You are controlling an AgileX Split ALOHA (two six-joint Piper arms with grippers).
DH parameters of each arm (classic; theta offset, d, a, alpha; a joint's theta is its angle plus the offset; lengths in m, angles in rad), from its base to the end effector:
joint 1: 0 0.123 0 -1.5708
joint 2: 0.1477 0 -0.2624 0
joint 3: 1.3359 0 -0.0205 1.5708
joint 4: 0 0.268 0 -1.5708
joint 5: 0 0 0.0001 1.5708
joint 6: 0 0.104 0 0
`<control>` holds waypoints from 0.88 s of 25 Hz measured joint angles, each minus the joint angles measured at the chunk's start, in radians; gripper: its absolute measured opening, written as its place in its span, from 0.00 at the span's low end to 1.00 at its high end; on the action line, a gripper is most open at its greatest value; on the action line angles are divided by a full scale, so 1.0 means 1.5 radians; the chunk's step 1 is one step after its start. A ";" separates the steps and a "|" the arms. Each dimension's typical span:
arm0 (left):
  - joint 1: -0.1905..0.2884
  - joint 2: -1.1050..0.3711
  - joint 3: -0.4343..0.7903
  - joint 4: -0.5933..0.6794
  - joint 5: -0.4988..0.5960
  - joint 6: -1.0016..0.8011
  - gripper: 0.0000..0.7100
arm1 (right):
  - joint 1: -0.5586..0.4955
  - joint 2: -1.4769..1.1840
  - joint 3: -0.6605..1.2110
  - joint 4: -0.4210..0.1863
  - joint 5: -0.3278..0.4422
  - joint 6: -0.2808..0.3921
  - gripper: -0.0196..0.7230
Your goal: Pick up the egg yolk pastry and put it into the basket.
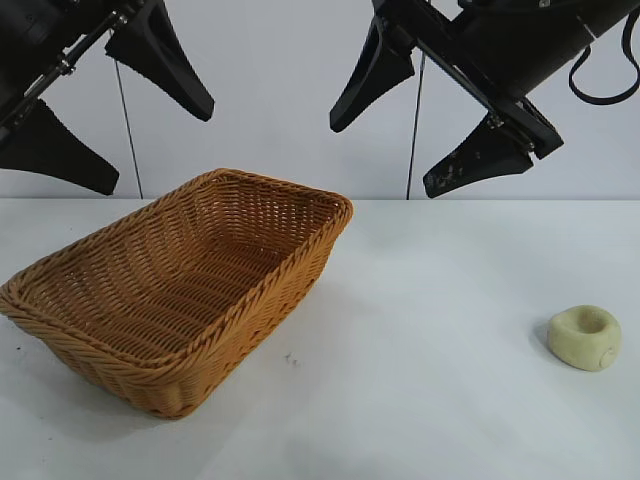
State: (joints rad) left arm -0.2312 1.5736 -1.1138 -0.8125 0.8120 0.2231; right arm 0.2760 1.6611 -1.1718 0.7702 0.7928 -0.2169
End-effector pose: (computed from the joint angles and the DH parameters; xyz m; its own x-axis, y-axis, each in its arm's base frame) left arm 0.3224 -0.1322 0.2296 -0.9388 -0.1232 -0.3218 0.1108 0.7764 -0.6204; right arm 0.3350 0.1485 0.2145 -0.9455 0.0677 -0.3184 -0.1402 0.7981 0.5860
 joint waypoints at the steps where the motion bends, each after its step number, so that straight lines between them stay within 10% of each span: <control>1: 0.000 0.000 0.000 0.000 -0.001 0.000 0.98 | 0.000 0.000 0.000 0.000 -0.001 0.000 0.96; 22: 0.000 -0.077 0.000 0.136 0.028 -0.165 0.98 | 0.000 0.000 0.000 0.000 -0.022 0.000 0.96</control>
State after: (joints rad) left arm -0.2312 1.4585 -1.1138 -0.6085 0.8533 -0.0249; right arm 0.2760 1.6611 -1.1718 0.7702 0.7595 -0.2169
